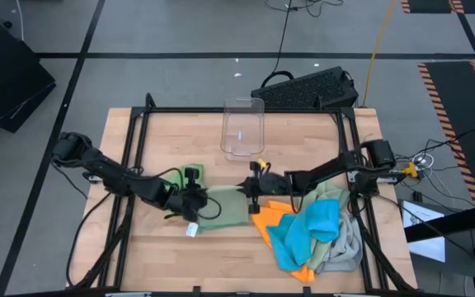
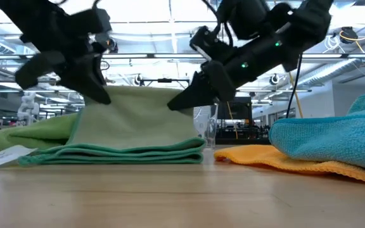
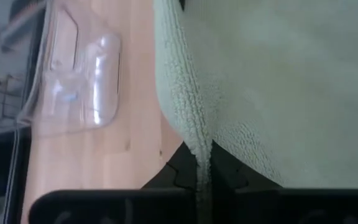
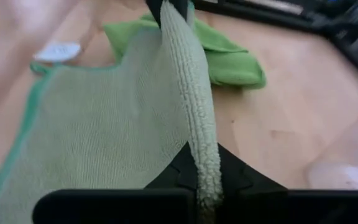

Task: Fold microfiber towels
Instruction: Fold the left light green towel

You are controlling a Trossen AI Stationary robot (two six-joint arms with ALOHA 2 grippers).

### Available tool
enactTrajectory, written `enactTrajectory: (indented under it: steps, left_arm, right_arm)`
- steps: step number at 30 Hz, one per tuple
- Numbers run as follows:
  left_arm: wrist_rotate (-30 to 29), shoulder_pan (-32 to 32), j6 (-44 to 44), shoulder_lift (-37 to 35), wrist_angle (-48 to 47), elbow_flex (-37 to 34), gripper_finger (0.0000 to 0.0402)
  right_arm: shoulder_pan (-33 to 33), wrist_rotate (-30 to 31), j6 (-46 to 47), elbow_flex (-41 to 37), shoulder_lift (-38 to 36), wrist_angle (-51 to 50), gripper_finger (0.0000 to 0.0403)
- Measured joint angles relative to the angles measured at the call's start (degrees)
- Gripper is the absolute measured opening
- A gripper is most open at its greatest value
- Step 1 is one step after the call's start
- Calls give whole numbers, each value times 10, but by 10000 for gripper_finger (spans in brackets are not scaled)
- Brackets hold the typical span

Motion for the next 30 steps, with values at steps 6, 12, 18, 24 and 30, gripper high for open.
enactTrajectory:
  steps: [6,12,18,24,30]
  left_arm:
    - [-35,-59,-20,13,50,0,10]
    - [-85,-105,-47,37,46,0,17]
    - [-101,-96,-71,45,56,0,39]
    - [-76,-93,-158,45,-29,-1,122]
    - [-29,-85,-333,45,-177,-3,185]
  right_arm:
    - [42,90,-59,0,3,28,17]
    - [75,110,-65,0,3,27,13]
    - [87,144,-102,0,3,50,13]
    - [87,156,-122,-1,3,49,12]
    - [83,155,-134,-1,3,51,12]
